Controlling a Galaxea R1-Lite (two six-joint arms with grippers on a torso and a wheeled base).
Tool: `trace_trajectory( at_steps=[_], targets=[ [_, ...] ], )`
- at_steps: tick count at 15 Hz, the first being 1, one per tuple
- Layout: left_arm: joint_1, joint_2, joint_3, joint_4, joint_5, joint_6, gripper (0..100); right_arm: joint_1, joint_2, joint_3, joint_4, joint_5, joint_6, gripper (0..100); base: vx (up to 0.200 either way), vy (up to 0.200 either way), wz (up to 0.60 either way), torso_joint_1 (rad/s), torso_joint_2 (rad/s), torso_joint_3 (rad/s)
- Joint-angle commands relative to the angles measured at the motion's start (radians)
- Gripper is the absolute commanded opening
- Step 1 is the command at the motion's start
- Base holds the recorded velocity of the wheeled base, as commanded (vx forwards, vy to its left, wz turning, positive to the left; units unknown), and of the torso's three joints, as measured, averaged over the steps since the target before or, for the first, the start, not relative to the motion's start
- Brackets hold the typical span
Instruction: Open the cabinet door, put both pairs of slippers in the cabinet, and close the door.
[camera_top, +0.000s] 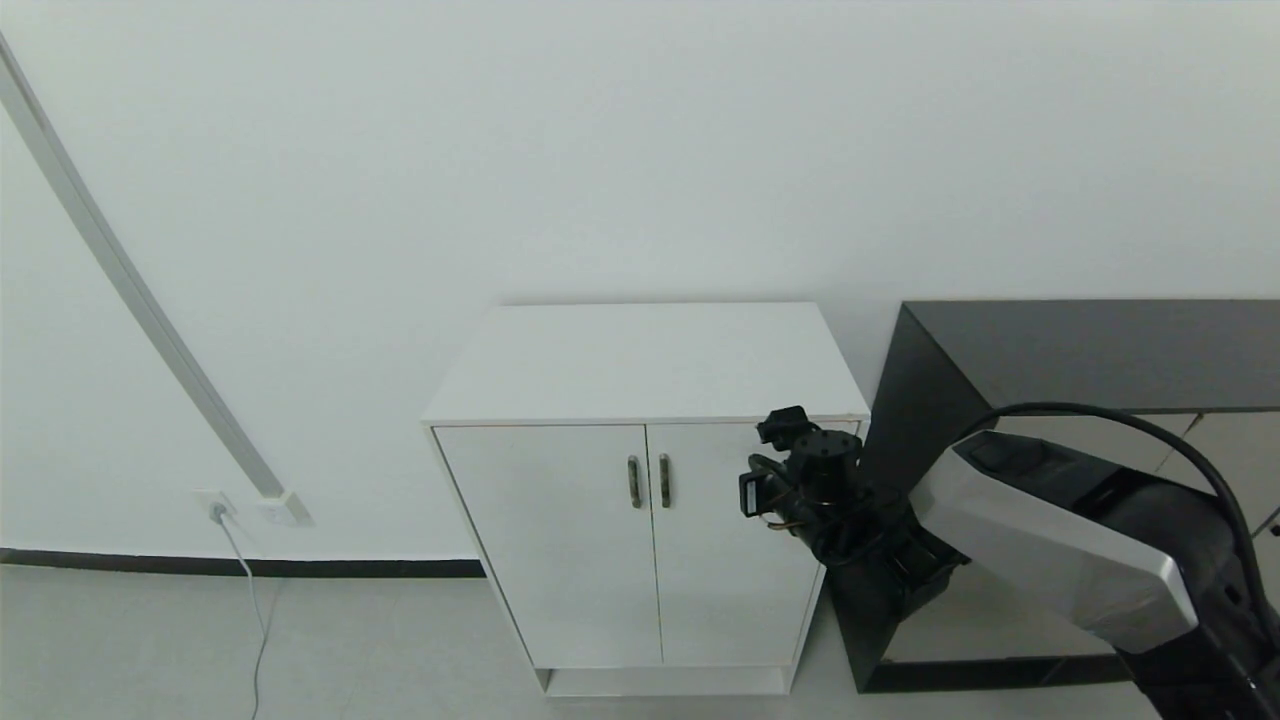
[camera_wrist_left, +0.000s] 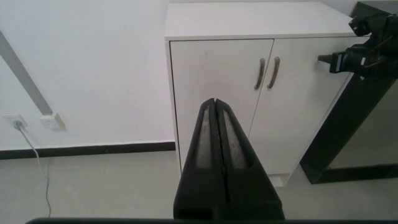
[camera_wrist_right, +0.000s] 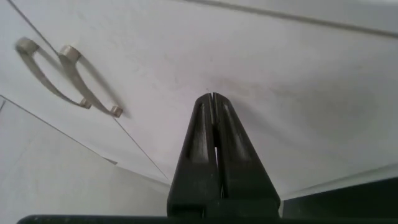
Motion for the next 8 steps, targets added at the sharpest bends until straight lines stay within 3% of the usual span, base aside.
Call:
trace_trajectory(
  at_steps=[1, 8],
  targets=[
    [0.0, 0.0, 0.0, 0.0, 0.0, 0.0, 0, 0.004, -0.074, 0.092, -0.035, -0.003, 0.0, 0, 0.0, 0.0, 0.0, 0.0, 0.0, 0.0],
    [0.0, 0.0, 0.0, 0.0, 0.0, -0.002, 0, -0.054, -0.355, 0.484, -0.177, -0.023, 0.0, 0, 0.0, 0.0, 0.0, 0.0, 0.0, 0.0]
  ],
)
